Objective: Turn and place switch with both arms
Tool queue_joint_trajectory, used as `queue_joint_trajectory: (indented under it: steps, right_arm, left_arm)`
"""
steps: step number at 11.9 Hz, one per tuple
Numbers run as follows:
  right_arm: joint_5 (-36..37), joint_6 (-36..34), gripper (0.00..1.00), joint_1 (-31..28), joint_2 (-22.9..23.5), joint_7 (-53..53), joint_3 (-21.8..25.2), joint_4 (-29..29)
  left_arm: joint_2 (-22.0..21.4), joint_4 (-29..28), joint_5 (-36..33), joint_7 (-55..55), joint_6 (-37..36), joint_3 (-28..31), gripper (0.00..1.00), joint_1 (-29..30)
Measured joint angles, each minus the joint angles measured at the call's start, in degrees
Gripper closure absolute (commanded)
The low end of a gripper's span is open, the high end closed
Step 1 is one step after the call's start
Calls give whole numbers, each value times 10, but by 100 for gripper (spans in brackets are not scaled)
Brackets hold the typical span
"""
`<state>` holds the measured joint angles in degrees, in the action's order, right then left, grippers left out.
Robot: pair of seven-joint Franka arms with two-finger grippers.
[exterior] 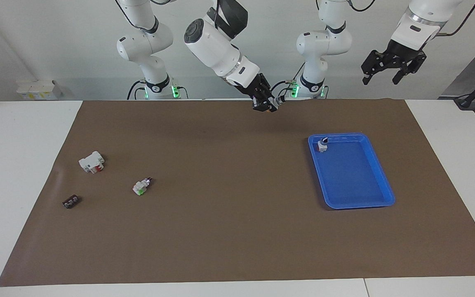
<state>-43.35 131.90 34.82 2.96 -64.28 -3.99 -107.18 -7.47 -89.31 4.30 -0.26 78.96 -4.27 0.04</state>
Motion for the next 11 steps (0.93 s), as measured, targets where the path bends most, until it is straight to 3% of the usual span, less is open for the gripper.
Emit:
queue_joint_trajectory:
  steps: [6, 11]
  right_arm:
    - [-26, -1, 100, -7, -5, 0, 1, 6]
    - [-28, -1, 100, -7, -6, 0, 2, 6]
  left_arm:
    - [-20, -49, 156, 113, 62, -4, 2, -34]
    - [-54, -144, 208, 143, 173, -5, 21, -89]
